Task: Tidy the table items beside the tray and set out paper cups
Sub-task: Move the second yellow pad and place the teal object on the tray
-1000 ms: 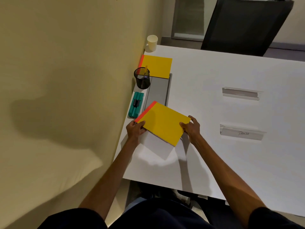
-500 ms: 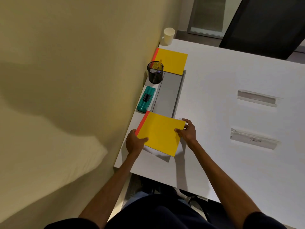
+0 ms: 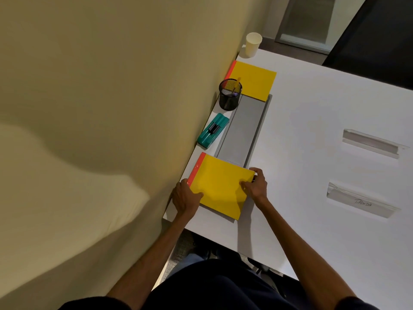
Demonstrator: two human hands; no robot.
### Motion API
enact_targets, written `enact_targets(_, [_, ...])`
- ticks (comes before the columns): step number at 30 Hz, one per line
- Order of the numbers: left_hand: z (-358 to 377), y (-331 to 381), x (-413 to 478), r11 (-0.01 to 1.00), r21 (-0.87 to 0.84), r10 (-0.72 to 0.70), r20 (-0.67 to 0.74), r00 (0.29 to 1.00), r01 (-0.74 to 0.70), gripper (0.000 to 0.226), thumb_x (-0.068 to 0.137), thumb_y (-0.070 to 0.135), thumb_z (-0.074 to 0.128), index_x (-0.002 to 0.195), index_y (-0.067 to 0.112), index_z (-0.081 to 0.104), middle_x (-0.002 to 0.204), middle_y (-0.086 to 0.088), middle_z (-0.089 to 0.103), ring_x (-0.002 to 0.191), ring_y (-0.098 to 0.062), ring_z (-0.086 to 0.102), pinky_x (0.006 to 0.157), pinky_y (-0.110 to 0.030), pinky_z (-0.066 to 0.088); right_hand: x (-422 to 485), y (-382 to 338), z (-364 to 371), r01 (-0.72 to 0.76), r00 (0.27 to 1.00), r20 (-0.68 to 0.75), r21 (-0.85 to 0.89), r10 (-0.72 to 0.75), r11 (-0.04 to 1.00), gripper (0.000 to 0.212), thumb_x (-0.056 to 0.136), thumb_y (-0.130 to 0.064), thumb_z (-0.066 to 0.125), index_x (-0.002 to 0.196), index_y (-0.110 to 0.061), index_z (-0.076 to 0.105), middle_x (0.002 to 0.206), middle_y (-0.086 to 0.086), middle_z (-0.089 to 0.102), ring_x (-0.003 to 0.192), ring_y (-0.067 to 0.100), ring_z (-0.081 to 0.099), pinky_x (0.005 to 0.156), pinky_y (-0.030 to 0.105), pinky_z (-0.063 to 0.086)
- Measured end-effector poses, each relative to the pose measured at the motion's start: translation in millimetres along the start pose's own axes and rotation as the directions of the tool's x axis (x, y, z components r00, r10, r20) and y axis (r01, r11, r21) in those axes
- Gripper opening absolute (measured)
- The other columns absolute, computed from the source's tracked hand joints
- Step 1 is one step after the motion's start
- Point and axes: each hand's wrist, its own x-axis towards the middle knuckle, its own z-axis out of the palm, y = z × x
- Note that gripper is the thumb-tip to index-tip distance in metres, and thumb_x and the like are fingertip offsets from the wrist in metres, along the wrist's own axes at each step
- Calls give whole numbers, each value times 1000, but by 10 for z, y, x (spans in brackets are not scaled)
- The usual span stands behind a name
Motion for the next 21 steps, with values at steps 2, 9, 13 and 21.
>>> enact_targets(2, [15, -37, 18, 1000, 21, 15, -27, 1000, -15, 78, 68, 34, 84, 131, 6, 48, 126, -16, 57, 115, -32, 53, 97, -42, 43, 6, -29, 66, 11, 1000, 17, -32, -10, 999, 58, 76, -5, 74, 127, -10, 46, 112, 18, 60, 94, 32, 60, 77, 42, 53])
enact_targets(9, [80, -106, 92, 977, 181, 124, -44, 991, -114, 86, 73, 36, 79, 139, 0, 37, 137, -21, 46, 128, -36, 43, 109, -43, 33, 50, -174, 195, 85, 995, 66, -170, -75, 982, 72, 73, -18, 82, 132, -10, 40, 123, 15, 54, 107, 32, 55, 83, 42, 49])
enact_targets(13, [130, -141, 41, 943, 229, 249, 1, 968, -243, 73, 79, 31, 74, 138, 3, 41, 139, -21, 45, 129, -37, 42, 108, -47, 34, 69, -179, 206, 113, 991, 103, -280, -87, 953, 83, 71, -24, 84, 138, -13, 36, 134, 14, 45, 120, 31, 48, 90, 38, 44])
enact_targets(21, [152, -250, 132, 904, 98, 399, 154, 904, -416, 70, 88, 21, 66, 148, 16, 30, 157, -13, 24, 146, -30, 20, 116, -45, 27, 60, -99, 190, 228, 974, 141, -549, -180, 804, 95, 69, -46, 81, 146, -17, 33, 151, 10, 29, 138, 31, 29, 105, 49, 37])
